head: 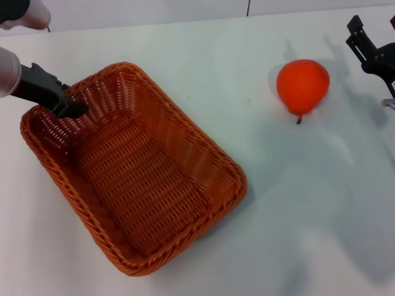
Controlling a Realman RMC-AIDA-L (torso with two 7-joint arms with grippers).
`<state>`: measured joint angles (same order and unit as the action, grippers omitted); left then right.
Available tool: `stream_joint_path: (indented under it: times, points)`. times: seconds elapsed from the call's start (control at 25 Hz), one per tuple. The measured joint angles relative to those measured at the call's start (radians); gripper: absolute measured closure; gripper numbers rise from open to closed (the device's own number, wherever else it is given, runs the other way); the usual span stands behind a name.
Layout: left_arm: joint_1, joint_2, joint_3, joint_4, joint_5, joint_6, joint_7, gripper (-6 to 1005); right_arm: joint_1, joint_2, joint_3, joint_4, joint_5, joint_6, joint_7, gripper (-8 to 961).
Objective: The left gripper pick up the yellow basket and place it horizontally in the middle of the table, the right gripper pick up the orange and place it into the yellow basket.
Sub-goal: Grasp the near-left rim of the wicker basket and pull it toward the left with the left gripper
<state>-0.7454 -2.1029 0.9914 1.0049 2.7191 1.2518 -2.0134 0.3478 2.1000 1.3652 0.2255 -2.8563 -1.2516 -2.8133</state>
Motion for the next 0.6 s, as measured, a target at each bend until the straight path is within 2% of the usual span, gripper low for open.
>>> stream_joint_path:
  times: [0.2,0.4,0.6]
  points:
    - [0.003,-0.015,0.027,0.006,0.056,-0.011,0.002,470,-0.001,0.0,0.005,0.0,0.0,0.0,0.0,36]
    - [-0.001,-0.016,0.021,0.014,0.06,0.011,-0.001,702,0.002,0.0,0.006,0.0,0.0,0.007,0.0,36]
    - [-0.001,-0.014,-0.005,0.043,0.062,0.037,-0.034,758,0.003,0.0,0.007,0.0,0.0,0.009,0.0,36]
